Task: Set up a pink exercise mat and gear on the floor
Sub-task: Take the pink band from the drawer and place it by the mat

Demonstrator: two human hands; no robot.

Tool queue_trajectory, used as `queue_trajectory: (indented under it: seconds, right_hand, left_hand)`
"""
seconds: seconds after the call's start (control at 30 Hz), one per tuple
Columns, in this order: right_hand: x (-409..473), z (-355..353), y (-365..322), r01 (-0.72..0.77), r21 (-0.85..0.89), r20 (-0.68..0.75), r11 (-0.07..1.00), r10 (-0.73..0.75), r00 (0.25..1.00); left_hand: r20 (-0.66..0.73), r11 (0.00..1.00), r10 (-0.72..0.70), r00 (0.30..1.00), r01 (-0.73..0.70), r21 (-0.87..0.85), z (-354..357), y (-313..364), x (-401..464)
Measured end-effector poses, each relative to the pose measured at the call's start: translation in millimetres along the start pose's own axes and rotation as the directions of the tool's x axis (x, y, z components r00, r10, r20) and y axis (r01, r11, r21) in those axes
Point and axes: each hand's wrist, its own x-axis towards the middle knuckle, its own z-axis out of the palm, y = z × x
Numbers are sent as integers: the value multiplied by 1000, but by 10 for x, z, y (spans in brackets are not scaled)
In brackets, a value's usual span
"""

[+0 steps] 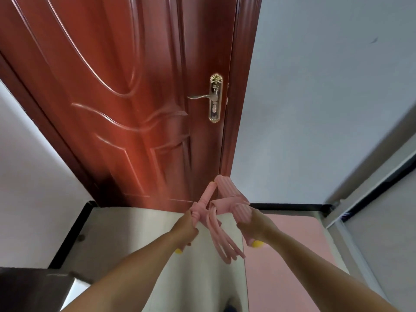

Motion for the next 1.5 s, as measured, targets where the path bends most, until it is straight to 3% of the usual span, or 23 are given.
queue_trajectory:
  seconds: [0.17, 0.43, 0.57, 0.8, 1.0, 1.27, 1.4, 1.5]
  right_hand:
    - [841, -95, 190, -4, -38, 80, 999, 7, 997]
    - [1619, 560, 829, -200, 26, 191, 980, 191, 963]
    - [2094, 1105, 1308, -259, -6, 165, 966, 256, 952]
    - [3099, 2551, 2363, -374, 91, 165, 923, 356, 920]
    - [3748, 3254, 2949, -424, 126, 165, 897, 402, 900]
    - [4889, 3554, 3268, -309, 234, 17, 922, 314, 949]
    - [5281, 3836, 3401, -313, 259, -29, 914, 331, 943]
    - [5393, 3974, 3445, -372, 154, 76, 915, 364, 928]
  left_hand:
    - [-12, 994, -104, 995, 104, 33, 199, 121, 705]
    - [32, 929, -217, 976, 196, 315, 795, -369, 1455]
    - [29, 895, -250, 968, 220, 387, 1189, -809, 2097]
    - [26, 836, -250, 968, 202, 511, 2276, -1949, 3295]
    - [28, 894, -251, 968, 220, 390, 2969, -2642, 4071]
    - [-87, 952, -135, 987, 153, 266, 3464, -2923, 5366]
    - [-121, 930, -135, 984, 168, 328, 3624, -3033, 5813]
    - [-25, 883, -246, 969, 235, 406, 3621, -3147, 5922]
